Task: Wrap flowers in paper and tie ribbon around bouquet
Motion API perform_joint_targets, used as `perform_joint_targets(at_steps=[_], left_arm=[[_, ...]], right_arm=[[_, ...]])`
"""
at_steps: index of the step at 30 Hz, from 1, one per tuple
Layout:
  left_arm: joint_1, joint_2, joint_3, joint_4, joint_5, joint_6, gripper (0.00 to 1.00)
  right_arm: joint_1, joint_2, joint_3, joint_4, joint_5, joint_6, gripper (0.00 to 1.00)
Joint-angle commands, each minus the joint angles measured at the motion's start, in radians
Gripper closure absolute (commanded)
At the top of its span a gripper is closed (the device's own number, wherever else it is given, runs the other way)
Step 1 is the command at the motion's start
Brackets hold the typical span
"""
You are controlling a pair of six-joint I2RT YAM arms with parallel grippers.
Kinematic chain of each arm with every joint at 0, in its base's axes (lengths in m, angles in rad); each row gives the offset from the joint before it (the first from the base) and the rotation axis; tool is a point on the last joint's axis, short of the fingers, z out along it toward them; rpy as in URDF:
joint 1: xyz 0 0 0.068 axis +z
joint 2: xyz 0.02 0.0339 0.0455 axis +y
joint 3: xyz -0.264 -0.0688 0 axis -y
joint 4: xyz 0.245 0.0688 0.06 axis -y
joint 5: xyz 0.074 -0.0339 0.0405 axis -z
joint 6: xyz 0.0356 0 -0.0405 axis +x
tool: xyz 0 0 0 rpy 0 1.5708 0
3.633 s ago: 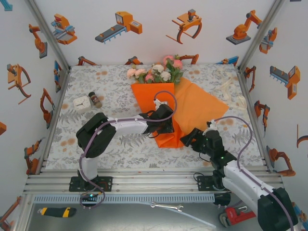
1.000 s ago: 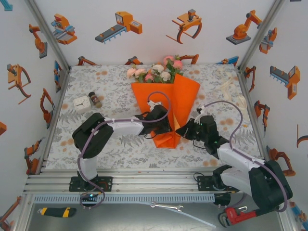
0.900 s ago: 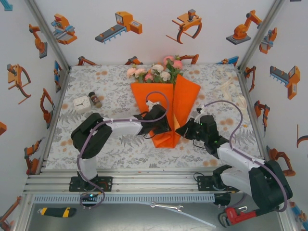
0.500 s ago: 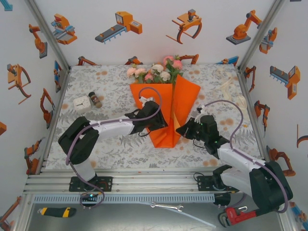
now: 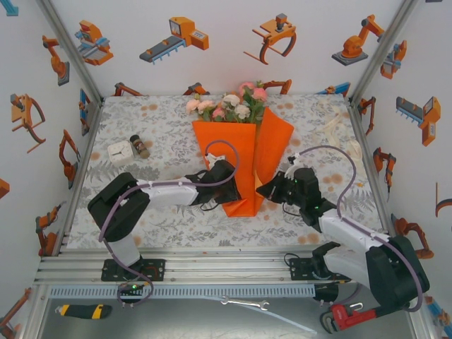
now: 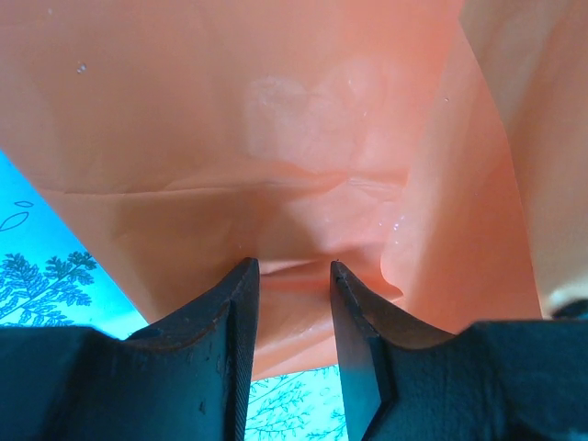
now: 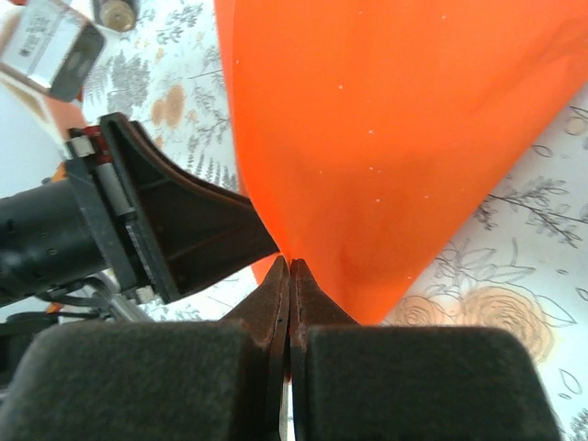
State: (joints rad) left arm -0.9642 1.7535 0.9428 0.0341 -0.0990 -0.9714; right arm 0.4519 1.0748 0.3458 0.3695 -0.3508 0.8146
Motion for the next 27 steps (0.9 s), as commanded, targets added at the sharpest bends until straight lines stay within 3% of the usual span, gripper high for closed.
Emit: perform_joint_targets(at_steps=[1, 7, 8, 11, 15, 18, 27], left_arm=[[-0.005, 0.029, -0.03, 0.018, -0.01, -0.031, 0.61], [-0.007, 0.022, -0.032, 0.003, -0.028, -0.026, 0.61], [-0.007, 0.02, -0.03, 0.001, -0.032, -0.025, 0.61], [-0.007, 0.014, -0.032, -0.006, -0.04, -0.025, 0.61], [-0.007, 0.007, -0.033, -0.01, -0.043, -0.027, 0.61], [-0.007, 0.0, -0.034, -0.014, -0.042, -0.031, 0.61], [0.0, -0.147, -0.072, -0.084, -0.056, -0.123, 0.6]], right_arm=[[0.032, 0.027, 0.059, 0.098, -0.066, 0.014, 1.0], [0.102, 0.182, 0.123, 0.104, -0.162, -0.037, 0.99], [0.105, 0.207, 0.133, 0.094, -0.174, -0.042, 0.94], [0.105, 0.275, 0.153, 0.079, -0.196, -0.049, 0.67], [0.105, 0.318, 0.156, 0.083, -0.222, -0.056, 0.62], [0.105, 0.344, 0.156, 0.08, -0.23, -0.071, 0.63], [0.094, 0.38, 0.126, 0.079, -0.188, -0.105, 0.89]])
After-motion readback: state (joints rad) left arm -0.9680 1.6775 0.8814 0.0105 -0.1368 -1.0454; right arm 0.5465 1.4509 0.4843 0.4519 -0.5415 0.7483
